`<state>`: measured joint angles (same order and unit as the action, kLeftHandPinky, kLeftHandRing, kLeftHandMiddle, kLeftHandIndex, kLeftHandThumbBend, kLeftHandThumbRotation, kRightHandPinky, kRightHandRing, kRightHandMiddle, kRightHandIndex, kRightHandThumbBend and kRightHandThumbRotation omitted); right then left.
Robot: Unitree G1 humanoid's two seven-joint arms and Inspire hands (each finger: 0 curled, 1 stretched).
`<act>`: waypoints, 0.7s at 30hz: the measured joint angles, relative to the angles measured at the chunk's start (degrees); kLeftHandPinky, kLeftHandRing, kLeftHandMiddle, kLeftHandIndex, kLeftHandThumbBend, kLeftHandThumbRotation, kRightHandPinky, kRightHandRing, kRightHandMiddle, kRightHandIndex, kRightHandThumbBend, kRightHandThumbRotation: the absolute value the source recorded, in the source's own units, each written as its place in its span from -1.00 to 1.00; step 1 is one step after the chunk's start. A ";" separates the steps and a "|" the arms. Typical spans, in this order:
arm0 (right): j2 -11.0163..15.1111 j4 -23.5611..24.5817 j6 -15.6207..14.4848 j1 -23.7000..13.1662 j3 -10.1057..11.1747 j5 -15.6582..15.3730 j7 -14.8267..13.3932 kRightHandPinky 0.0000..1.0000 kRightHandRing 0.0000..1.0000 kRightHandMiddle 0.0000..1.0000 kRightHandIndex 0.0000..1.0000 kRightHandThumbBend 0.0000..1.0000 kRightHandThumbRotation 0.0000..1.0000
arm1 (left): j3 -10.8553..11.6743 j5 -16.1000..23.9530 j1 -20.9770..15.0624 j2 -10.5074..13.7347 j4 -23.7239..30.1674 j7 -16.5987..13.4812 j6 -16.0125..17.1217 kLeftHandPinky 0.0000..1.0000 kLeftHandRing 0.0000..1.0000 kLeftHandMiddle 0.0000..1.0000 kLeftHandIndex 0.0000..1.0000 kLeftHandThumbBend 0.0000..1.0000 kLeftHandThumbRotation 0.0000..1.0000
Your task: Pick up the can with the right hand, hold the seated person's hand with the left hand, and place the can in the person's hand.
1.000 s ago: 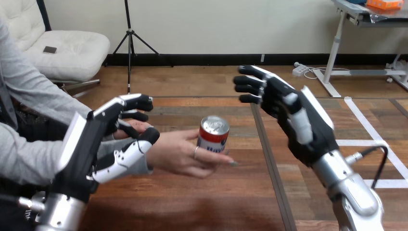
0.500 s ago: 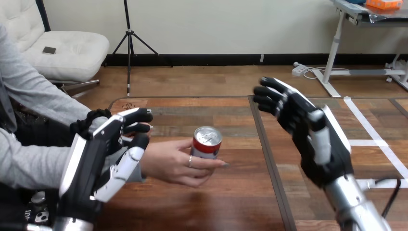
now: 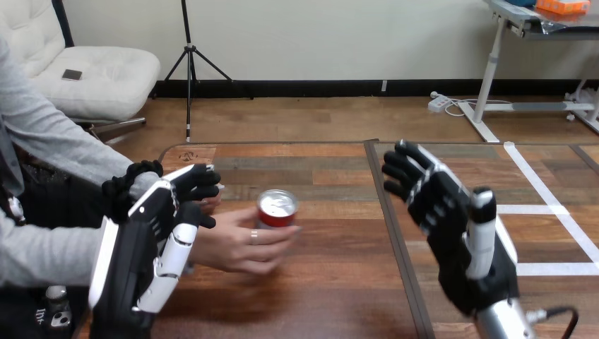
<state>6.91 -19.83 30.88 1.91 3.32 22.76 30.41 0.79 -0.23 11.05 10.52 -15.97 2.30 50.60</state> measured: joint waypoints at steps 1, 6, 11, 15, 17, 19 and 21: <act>-0.32 0.36 -0.24 0.55 -0.05 0.00 -0.06 0.87 0.84 0.81 0.77 0.81 1.00 | 0.02 -0.20 0.00 -0.12 -0.54 0.25 0.33 0.30 0.53 0.51 0.51 -0.35 0.52; -1.38 1.76 -1.01 2.49 -0.32 -0.09 -0.18 0.90 0.84 0.81 0.78 0.84 1.00 | 0.02 -0.92 0.00 -0.30 -2.05 1.32 0.77 0.35 0.55 0.54 0.54 -0.37 0.51; -2.44 2.43 -1.03 3.74 -0.29 -0.14 -0.34 0.92 0.82 0.81 0.78 0.85 1.00 | 0.27 -1.52 0.02 -0.29 -2.71 2.07 0.80 0.38 0.61 0.62 0.62 -0.36 0.54; -2.87 2.58 -1.03 4.24 -0.28 -0.11 -0.28 0.92 0.82 0.81 0.79 0.84 1.00 | 0.41 -1.69 0.01 -0.18 -2.73 2.70 0.96 0.43 0.65 0.68 0.68 -0.36 0.57; -3.01 2.60 -1.04 4.38 -0.24 0.00 -0.06 0.92 0.82 0.81 0.79 0.83 1.00 | 0.42 -1.74 0.01 -0.11 -2.73 3.16 1.16 0.46 0.68 0.70 0.71 -0.36 0.58; -3.08 2.61 -1.13 4.45 -0.19 0.21 0.20 0.92 0.83 0.82 0.80 0.82 1.00 | 0.40 -1.75 0.02 -0.10 -2.67 3.53 1.20 0.49 0.71 0.73 0.74 -0.37 0.60; -3.12 2.64 -1.31 4.47 -0.17 0.55 0.45 0.93 0.84 0.83 0.81 0.81 1.00 | 0.35 -1.74 0.04 -0.12 -2.53 3.87 1.16 0.51 0.73 0.75 0.76 -0.37 0.61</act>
<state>3.79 -17.19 29.57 6.38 3.15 23.30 30.86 1.14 -1.97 11.10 10.40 -18.50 6.17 51.76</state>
